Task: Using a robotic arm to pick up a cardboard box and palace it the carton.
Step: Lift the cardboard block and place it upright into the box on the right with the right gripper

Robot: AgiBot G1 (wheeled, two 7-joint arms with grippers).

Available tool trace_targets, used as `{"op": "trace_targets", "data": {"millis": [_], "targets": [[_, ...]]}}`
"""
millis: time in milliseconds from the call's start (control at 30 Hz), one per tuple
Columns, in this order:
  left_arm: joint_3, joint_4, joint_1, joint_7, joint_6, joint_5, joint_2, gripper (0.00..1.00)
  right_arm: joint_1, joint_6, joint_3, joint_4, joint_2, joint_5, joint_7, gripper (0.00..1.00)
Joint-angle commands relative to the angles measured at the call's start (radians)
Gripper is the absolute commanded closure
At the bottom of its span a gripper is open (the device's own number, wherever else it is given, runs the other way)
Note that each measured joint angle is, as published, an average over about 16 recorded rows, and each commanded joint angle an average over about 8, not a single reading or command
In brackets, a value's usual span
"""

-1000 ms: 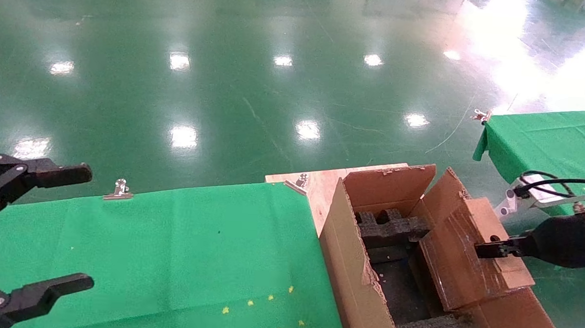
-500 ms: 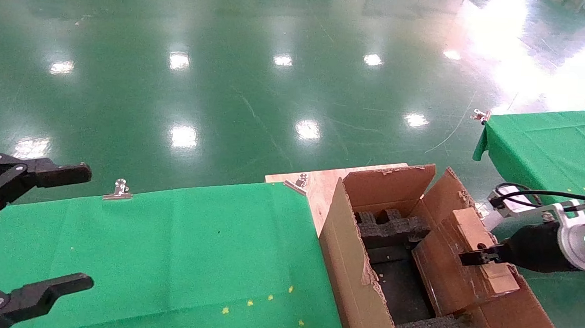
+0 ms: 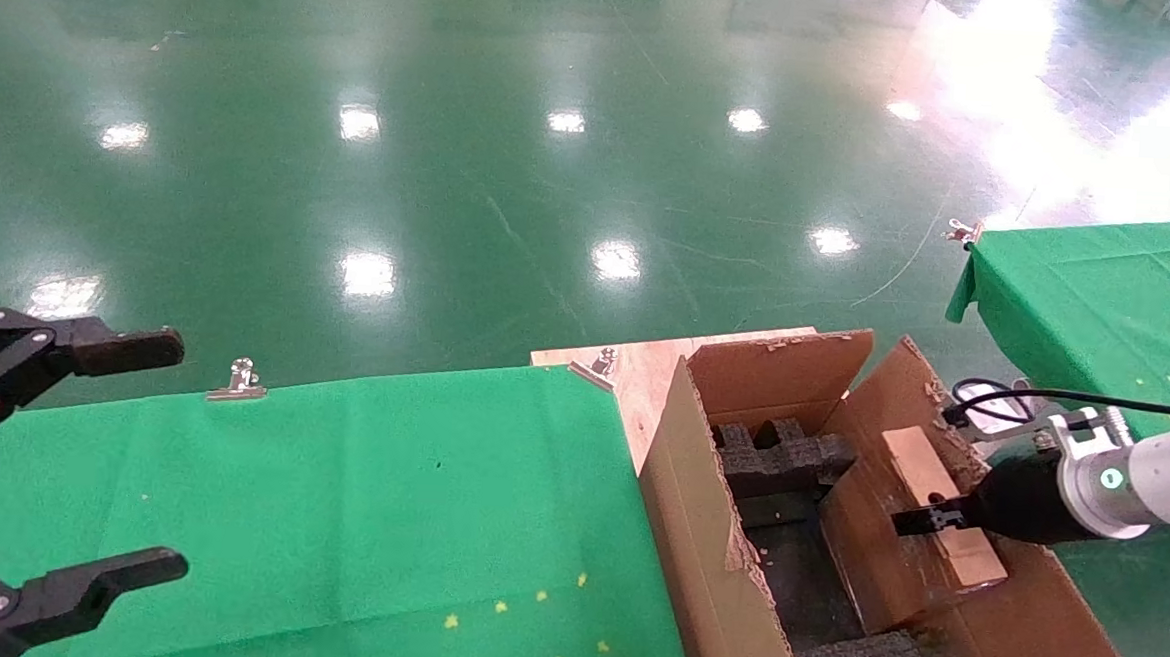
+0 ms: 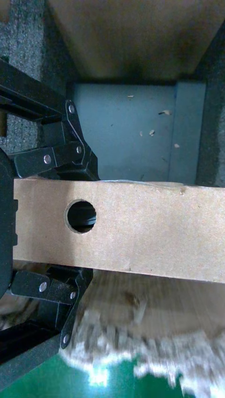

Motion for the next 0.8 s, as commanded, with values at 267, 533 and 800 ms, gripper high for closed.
{"op": "trace_targets", "data": {"millis": [267,533,800], "targets": [[0.000,0.000,0.000,0.000,0.000,0.000,0.000,0.00,-0.104,-0.023,0.035,-0.133,-0.076,0.072,-0.075,1.00],[0.000,0.000,0.000,0.000,0.000,0.000,0.000,0.00,-0.182,-0.055,0.060,-0.253,-0.145,0.114,-0.139,1.00],[0.000,0.000,0.000,0.000,0.000,0.000,0.000,0.00,-0.242,-0.087,0.082,-0.357,-0.195,0.151,-0.186,0.82]]}}
